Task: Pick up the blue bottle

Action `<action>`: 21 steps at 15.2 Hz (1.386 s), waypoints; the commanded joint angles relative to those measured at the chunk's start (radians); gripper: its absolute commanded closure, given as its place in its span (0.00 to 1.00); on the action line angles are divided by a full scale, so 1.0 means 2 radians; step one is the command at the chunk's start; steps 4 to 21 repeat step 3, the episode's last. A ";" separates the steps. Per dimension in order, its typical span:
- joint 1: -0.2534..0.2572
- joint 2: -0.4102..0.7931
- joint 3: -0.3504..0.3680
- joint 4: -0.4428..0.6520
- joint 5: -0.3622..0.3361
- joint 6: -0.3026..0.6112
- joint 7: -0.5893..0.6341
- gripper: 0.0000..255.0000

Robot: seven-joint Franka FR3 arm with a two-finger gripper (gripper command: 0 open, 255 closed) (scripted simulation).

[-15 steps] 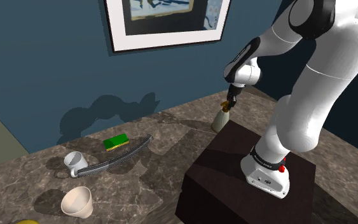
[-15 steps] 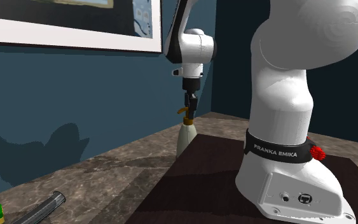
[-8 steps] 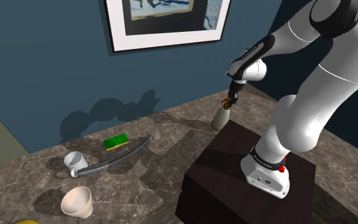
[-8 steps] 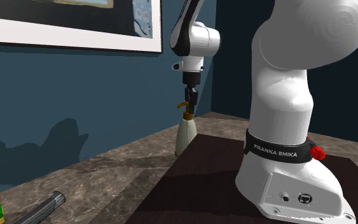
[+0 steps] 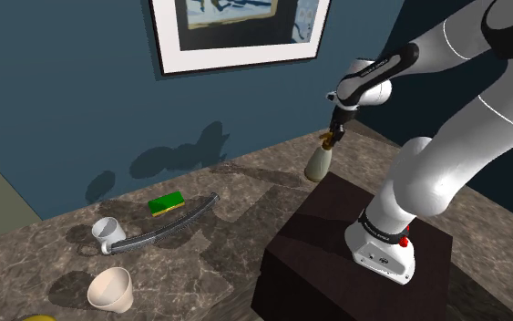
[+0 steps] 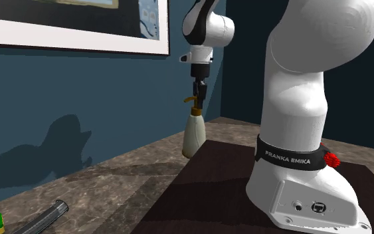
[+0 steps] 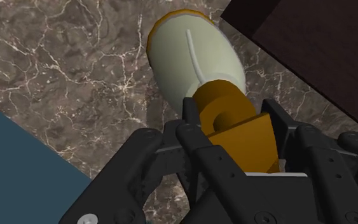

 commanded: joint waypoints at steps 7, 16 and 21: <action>-0.011 -0.018 0.011 0.005 -0.013 -0.020 0.010 1.00; -0.011 -0.018 0.011 0.005 -0.013 -0.020 0.010 1.00; -0.011 -0.018 0.011 0.005 -0.013 -0.020 0.010 1.00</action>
